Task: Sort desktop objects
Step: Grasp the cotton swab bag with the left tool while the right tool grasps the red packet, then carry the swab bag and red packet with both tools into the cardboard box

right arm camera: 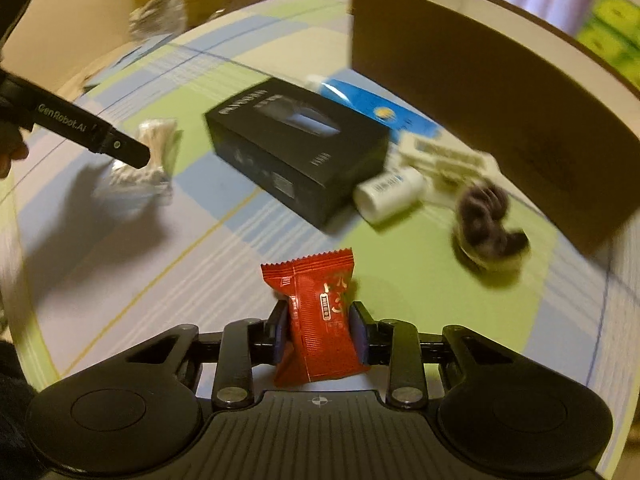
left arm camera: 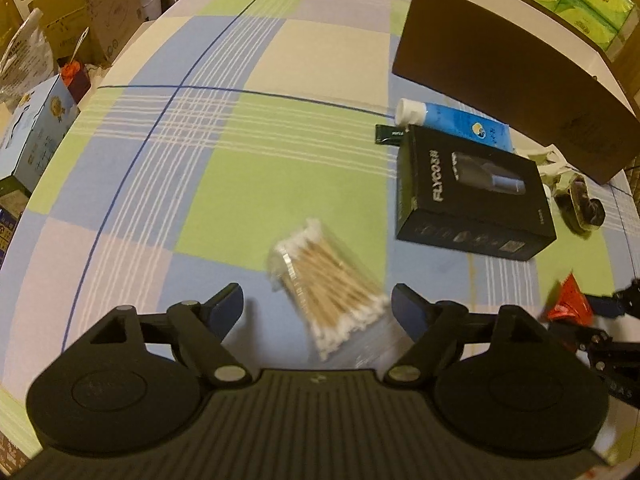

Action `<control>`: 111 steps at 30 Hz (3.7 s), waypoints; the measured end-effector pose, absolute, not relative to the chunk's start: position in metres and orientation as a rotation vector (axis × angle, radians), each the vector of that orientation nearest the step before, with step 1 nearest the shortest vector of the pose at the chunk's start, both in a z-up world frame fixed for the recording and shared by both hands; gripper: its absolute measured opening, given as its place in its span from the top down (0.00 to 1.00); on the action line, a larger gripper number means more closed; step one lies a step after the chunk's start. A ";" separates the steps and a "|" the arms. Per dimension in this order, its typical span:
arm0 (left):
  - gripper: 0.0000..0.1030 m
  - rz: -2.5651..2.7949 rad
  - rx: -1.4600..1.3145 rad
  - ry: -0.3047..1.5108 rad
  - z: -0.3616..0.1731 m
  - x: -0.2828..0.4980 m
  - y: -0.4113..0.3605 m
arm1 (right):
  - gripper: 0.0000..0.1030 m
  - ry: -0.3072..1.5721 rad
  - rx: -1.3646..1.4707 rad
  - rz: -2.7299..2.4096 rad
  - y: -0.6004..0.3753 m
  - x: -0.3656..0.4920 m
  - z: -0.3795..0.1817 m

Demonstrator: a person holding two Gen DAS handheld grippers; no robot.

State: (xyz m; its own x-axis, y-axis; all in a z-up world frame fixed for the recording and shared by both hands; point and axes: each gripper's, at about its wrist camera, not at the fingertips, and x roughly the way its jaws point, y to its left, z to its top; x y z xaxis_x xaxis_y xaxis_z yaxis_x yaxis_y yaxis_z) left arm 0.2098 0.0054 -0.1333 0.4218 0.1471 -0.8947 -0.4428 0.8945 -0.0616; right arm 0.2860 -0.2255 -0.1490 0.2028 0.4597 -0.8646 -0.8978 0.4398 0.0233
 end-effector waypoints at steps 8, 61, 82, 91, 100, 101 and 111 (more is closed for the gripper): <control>0.35 0.354 -0.180 1.104 -0.150 0.233 -0.008 | 0.71 0.988 -0.482 0.904 -0.245 0.304 -0.144; 0.78 0.039 -0.109 0.959 -0.078 0.225 -0.041 | 0.53 0.876 -0.332 0.939 -0.258 0.311 -0.080; 0.78 -0.065 -0.072 0.853 -0.027 0.307 -0.035 | 0.53 0.741 -0.342 0.961 -0.256 0.374 -0.006; 0.78 -0.096 -0.040 0.811 -0.004 0.361 -0.029 | 0.53 0.696 -0.373 0.950 -0.239 0.409 0.014; 0.78 -0.113 -0.020 0.801 0.009 0.418 -0.026 | 0.53 0.675 -0.347 0.914 -0.217 0.464 0.033; 0.78 -0.116 -0.016 0.803 0.010 0.425 -0.026 | 0.53 0.675 -0.344 0.907 -0.213 0.471 0.034; 0.78 -0.091 0.015 0.885 -0.010 0.497 -0.022 | 0.53 0.746 -0.334 0.850 -0.174 0.529 0.013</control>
